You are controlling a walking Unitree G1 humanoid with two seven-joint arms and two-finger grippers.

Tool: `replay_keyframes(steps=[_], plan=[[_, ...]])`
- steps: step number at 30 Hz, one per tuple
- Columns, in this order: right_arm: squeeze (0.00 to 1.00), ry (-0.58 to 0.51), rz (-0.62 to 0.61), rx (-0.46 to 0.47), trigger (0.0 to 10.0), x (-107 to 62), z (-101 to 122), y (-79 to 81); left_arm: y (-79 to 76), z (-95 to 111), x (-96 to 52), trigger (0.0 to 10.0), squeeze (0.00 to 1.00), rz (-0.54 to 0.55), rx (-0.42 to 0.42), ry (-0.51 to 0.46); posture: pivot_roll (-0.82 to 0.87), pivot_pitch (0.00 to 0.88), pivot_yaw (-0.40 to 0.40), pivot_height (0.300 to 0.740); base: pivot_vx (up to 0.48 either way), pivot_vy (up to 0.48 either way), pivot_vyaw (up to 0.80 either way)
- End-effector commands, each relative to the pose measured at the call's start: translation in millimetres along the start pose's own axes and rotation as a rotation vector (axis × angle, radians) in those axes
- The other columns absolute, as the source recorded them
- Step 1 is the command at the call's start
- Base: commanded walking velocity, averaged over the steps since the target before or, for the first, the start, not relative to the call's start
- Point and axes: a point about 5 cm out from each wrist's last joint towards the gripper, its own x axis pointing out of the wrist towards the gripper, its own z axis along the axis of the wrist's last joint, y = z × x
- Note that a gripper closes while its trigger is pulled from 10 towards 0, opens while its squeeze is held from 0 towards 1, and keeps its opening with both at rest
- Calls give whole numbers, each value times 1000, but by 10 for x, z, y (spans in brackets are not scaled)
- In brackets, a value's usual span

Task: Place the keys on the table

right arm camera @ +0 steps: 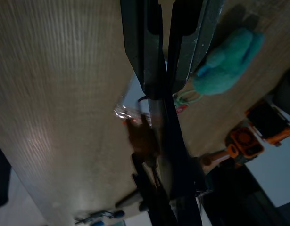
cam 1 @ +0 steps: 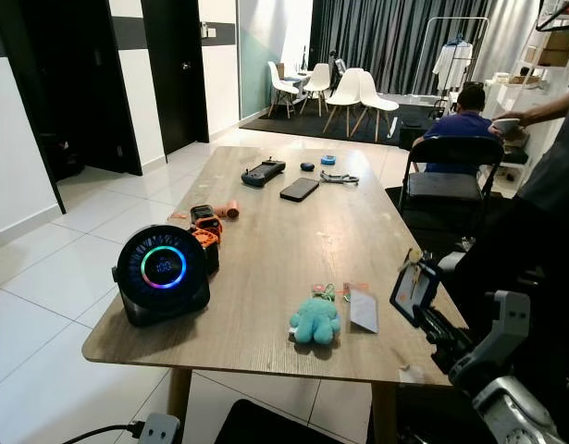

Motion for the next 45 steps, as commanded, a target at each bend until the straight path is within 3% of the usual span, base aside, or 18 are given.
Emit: replay_keyframes(steps=[1, 8, 35, 38, 42, 45], plan=[[0, 17, -8, -9, 10000, 17, -10, 31, -26, -11, 5, 10000, 0, -13, -5, 6, 5, 56, 13, 740, 0, 0, 0], [0, 45, -18, -1, 10000, 68, -42, 90, -52, 7, 21, 10000, 0, -28, -5, 0, 8, 58, 11, 740, 0, 0, 0], [0, 40, -103, 17, 10000, 222, 51, -11, -96, -20, 22, 10000, 0, -46, -5, 8, 6, 50, 11, 740, 0, 0, 0], [0, 47, -64, 23, 10000, 261, 49, 41, -97, -14, 26, 10000, 0, -46, -4, 7, 7, 46, 10, 740, 0, 0, 0], [0, 101, 55, 11, 10000, 312, -33, 235, -94, -2, 32, 10000, 0, -43, -4, 5, 11, 45, 7, 740, 0, 0, 0], [0, 112, 69, 12, 10000, 316, -60, 266, -93, -1, 32, 10000, 0, -42, -5, 4, 12, 46, 5, 740, 0, 0, 0]])
